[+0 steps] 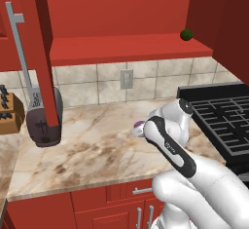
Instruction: Pick the avocado and bread from the counter and place them on the plate. Then pick the jam from the cabinet and place it next to the plate. Lastly close the cabinet door.
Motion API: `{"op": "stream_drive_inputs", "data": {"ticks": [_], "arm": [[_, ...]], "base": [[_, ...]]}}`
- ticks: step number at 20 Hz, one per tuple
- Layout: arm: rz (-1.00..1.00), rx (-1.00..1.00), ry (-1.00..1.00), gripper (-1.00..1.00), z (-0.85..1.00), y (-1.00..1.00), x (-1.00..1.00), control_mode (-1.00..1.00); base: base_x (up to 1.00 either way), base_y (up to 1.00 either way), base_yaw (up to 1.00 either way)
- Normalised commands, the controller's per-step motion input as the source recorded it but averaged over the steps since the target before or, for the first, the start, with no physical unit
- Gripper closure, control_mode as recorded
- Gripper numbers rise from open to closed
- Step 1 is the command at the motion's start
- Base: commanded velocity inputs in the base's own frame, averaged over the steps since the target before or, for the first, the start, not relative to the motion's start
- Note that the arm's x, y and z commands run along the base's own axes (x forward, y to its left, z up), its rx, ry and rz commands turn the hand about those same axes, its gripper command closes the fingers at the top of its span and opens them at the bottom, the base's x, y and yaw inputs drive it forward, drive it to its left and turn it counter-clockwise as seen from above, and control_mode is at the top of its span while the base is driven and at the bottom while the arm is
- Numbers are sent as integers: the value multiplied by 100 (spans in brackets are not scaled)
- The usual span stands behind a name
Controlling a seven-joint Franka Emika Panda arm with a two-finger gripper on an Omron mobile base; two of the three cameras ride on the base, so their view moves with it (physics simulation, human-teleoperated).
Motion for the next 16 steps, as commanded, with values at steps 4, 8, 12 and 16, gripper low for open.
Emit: {"op": "stream_drive_inputs", "data": {"ticks": [4,8,12,16], "arm": [[1,0,0,100,-30,0,9,-100],[0,0,0,100,-41,0,12,-100],[0,0,0,100,-43,0,20,-100],[0,0,0,100,-52,0,23,-100]], "base": [[0,0,0],[0,0,0],[0,0,0],[0,0,0]]}}
